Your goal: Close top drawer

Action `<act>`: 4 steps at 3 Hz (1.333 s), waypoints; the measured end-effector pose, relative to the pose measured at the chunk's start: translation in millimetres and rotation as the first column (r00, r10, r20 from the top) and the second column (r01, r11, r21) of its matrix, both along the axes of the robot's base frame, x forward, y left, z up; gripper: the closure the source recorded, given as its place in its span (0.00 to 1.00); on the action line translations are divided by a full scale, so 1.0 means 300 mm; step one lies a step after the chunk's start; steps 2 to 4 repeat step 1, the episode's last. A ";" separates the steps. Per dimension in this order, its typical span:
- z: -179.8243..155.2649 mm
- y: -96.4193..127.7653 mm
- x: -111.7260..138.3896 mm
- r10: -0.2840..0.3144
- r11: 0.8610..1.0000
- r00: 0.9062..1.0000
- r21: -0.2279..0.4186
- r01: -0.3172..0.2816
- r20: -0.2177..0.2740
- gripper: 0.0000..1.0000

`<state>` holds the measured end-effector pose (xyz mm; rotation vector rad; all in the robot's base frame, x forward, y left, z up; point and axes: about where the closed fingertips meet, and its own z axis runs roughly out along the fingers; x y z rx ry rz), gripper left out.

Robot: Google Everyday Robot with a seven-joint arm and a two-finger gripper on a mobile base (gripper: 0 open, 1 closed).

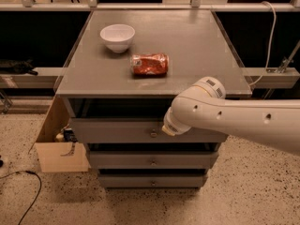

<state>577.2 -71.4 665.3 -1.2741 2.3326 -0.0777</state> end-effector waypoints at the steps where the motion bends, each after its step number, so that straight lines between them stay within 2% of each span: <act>1: 0.000 0.000 0.000 0.000 1.000 1.000 0.000 0.000 0.000 1.00; 4: 0.000 0.000 0.000 0.000 1.000 1.000 0.000 0.000 0.000 1.00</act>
Offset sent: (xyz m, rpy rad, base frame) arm 0.0000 0.0000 0.0000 0.0000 0.0000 0.0000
